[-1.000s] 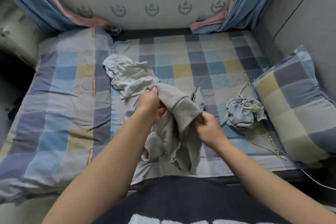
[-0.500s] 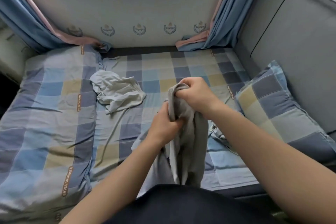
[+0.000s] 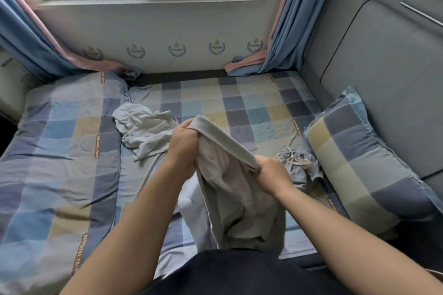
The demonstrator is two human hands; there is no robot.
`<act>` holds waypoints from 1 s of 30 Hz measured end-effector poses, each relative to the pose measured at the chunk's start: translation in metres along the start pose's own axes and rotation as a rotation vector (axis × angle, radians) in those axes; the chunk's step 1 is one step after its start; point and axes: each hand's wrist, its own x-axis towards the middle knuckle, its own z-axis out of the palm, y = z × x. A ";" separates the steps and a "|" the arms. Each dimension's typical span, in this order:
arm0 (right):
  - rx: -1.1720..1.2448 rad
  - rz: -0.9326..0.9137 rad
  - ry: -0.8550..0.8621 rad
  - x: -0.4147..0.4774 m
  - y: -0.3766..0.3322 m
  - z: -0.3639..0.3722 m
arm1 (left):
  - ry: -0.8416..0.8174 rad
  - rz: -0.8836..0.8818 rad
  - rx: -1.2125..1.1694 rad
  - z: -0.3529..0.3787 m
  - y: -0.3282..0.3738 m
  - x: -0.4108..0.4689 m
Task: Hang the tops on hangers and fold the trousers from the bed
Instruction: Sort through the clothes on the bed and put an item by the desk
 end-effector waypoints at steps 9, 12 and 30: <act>0.168 0.288 -0.158 0.003 0.045 0.012 | 0.105 -0.036 -0.087 -0.024 0.005 0.023; 0.428 0.265 -0.090 0.016 0.012 -0.011 | 0.063 -0.085 -0.110 -0.019 -0.004 0.024; 1.491 0.162 -0.179 0.018 -0.081 -0.087 | -0.219 0.240 0.507 -0.001 -0.068 -0.014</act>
